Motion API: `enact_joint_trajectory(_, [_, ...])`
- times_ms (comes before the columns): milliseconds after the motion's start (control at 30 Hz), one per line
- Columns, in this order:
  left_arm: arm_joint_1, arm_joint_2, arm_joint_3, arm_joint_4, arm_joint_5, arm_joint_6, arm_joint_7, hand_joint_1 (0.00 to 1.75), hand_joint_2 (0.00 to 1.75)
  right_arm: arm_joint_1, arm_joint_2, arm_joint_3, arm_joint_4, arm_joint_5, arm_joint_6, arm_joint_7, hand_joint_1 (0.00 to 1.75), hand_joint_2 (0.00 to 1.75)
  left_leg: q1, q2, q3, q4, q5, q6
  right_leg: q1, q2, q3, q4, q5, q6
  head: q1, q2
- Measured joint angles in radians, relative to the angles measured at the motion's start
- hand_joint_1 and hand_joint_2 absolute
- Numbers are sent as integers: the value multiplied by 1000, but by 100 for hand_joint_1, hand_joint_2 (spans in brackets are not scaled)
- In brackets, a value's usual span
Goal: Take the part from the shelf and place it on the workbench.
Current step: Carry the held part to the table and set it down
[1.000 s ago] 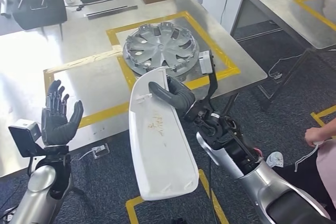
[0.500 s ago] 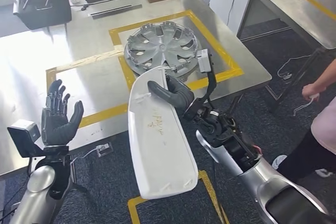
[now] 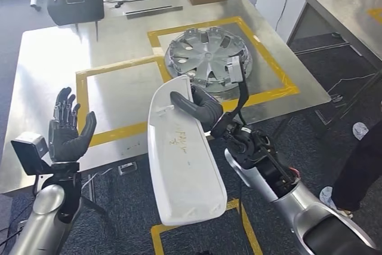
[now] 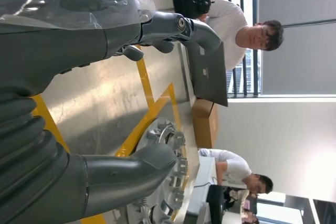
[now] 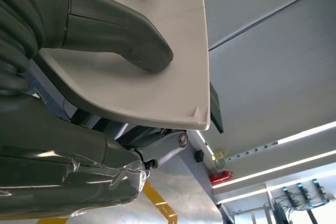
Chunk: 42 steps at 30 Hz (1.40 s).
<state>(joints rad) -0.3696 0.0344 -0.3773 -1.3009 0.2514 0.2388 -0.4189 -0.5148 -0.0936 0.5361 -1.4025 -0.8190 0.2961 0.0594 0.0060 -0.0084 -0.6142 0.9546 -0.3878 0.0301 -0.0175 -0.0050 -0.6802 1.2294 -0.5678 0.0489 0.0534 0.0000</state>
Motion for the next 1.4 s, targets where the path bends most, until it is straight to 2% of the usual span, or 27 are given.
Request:
enact_joint_trajectory(33, [1, 0, 0, 1, 0, 0, 0, 0, 175, 1, 0, 0, 0, 0, -1, 0, 175, 175, -2, -4, 1, 0, -1, 1, 0, 1, -18, 30, 0, -1, 3, 0])
enact_joint_trajectory(67, [1, 0, 0, 1, 0, 0, 0, 0, 175, 2, 0, 0, 0, 0, -2, 1, 175, 175, -4, -10, 3, 1, -2, 2, 1, 2, -16, 17, 20, -4, 6, 0])
enact_joint_trajectory(100, [1, 0, 0, 2, 0, 0, 0, 0, 175, 3, -1, 0, 0, 0, -4, 1, 175, 175, -6, -15, 6, 1, -3, 2, 2, 4, 4, -34, 57, -9, 9, 0])
enact_joint_trajectory(133, [1, 0, 0, 2, 0, 0, 0, 0, 175, 3, -2, -1, 0, 0, -6, 2, 175, 175, -7, -20, 9, 1, -5, 1, 4, 10, 35, -109, 98, -16, 14, 0])
enact_joint_trajectory(167, [1, -1, 0, 2, 0, 0, 0, 0, 175, 3, -2, -1, 0, 0, -6, 2, 175, 175, -9, -25, 10, 1, -6, 0, 6, 18, 66, -176, 128, -24, 15, 0])
enact_joint_trajectory(200, [0, -1, 0, 3, 0, 0, 1, 0, 175, 3, -3, -1, -1, 0, -7, 2, 175, 175, -9, -28, 10, 2, -7, -3, 8, 24, 92, -231, 144, -30, 16, 0])
enact_joint_trajectory(233, [0, -1, 0, 3, 0, 0, 1, 0, 175, 3, -3, -1, -2, 0, -7, 2, 175, 175, -9, -31, 7, 3, -6, -6, 10, 29, 107, -260, 148, -34, 16, 0])
enact_joint_trajectory(300, [1, -2, 0, 3, 0, 0, 2, 0, 175, 3, -3, 0, -5, 0, -7, 2, 175, 175, -8, -36, 2, 3, -2, -16, 11, 27, 118, -277, 145, -37, 17, 0])
enact_joint_trajectory(367, [1, -1, 0, 2, 0, 0, 2, 0, 175, 2, -4, -1, -8, 0, -8, 2, 175, 175, -8, -30, -5, 21, -16, -26, 5, 19, 126, -287, 150, -43, 13, 0])
enact_joint_trajectory(433, [-1, 0, 0, 2, 0, 0, 2, 0, 175, 2, -4, -1, -9, 0, -8, 1, 175, 175, -6, -14, -49, 116, -67, -37, -1, 10, 133, -295, 154, -49, 0, 0])
enact_joint_trajectory(500, [1, 0, 0, 3, 0, 0, 2, 0, 175, 5, -4, 0, -9, 0, -8, 2, 175, 175, 0, -5, -121, 255, -121, -46, -2, 2, 132, -296, 154, -50, -14, 0])
enact_joint_trajectory(533, [4, 0, 0, 4, 0, 0, 2, 0, 175, 7, -4, 0, -9, 0, -8, 2, 175, 175, 4, -2, -144, 295, -129, -49, -2, -2, 132, -296, 153, -49, -19, 0])
enact_joint_trajectory(567, [5, 0, 0, 4, 0, 1, 3, 0, 175, 9, -4, 0, -9, 0, -10, 3, 175, 175, 7, 0, -145, 293, -116, -52, -2, -6, 132, -295, 153, -48, -23, 0])
enact_joint_trajectory(600, [6, 0, 0, 5, 0, 2, 4, 0, 175, 10, -4, 0, -10, 0, -12, 3, 175, 175, 10, 4, -125, 249, -87, -53, -3, -9, 132, -295, 152, -47, -26, 0])
enact_joint_trajectory(667, [4, 0, 0, 5, 0, 5, 5, 0, 175, 11, -4, 0, -12, 1, -16, 3, 175, 175, 12, 19, -48, 99, -24, -54, -3, -15, 132, -291, 147, -39, -32, 0])
enact_joint_trajectory(700, [3, 0, 0, 5, 0, 7, 6, 0, 175, 11, -4, -1, -14, 2, -17, 4, 175, 175, 11, 23, -20, 43, -6, -50, -1, -17, 132, -288, 144, -34, -33, 0])
enact_joint_trajectory(733, [3, -1, 0, 5, 0, 9, 8, 0, 175, 11, -4, -1, -16, 2, -17, 4, 175, 175, 9, 26, -6, 13, -1, -45, 1, -18, 131, -287, 142, -28, -31, 0])
enact_joint_trajectory(800, [3, -2, 0, 6, 0, 9, 10, 0, 175, 12, -4, -1, -16, 2, -18, 5, 175, 175, 5, 18, -4, 7, -3, -32, 2, -21, 132, -288, 140, -17, -25, 0])
enact_joint_trajectory(833, [3, -2, 0, 6, 0, 9, 11, 0, 175, 13, -5, -1, -17, 2, -18, 5, 175, 175, 4, 16, -4, 8, -3, -28, 1, -22, 133, -289, 137, -16, -23, 0])
enact_joint_trajectory(867, [4, -2, 0, 6, 0, 9, 12, 0, 175, 13, -5, -1, -17, 2, -19, 5, 175, 175, 4, 15, -3, 7, -3, -26, -1, -23, 134, -289, 136, -20, -21, 0])
enact_joint_trajectory(967, [5, -2, 0, 6, 0, 9, 12, 0, 175, 13, -6, -2, -17, 2, -21, 5, 175, 175, 4, 12, -1, 6, -3, -25, -1, -24, 137, -289, 133, -46, -11, 0])
enact_joint_trajectory(1033, [5, -3, 0, 6, 0, 9, 12, 0, 175, 13, -6, -2, -17, 2, -22, 5, 175, 175, 3, 11, -1, 6, -5, -23, -1, -24, 139, -291, 135, -52, -4, 0])
enact_joint_trajectory(1133, [5, -3, 0, 6, 0, 9, 12, 0, 175, 13, -6, -2, -17, 2, -23, 5, 175, 175, 0, 10, -1, 7, -7, -19, -2, -24, 141, -295, 137, -53, 6, 0])
enact_joint_trajectory(1267, [4, -3, 0, 9, 3, 9, 13, 0, 175, 13, -6, -2, -15, 12, -23, 7, 175, 175, -2, 10, -1, 8, -9, -16, -2, -24, 143, -299, 139, -41, 13, 0])
enact_joint_trajectory(1400, [2, -3, 0, 10, 8, 3, 13, 0, 175, 8, -6, -1, -8, 30, -17, 14, 175, 175, -2, 11, -1, 8, -10, -15, -4, -24, 144, -303, 139, -10, 13, 0])
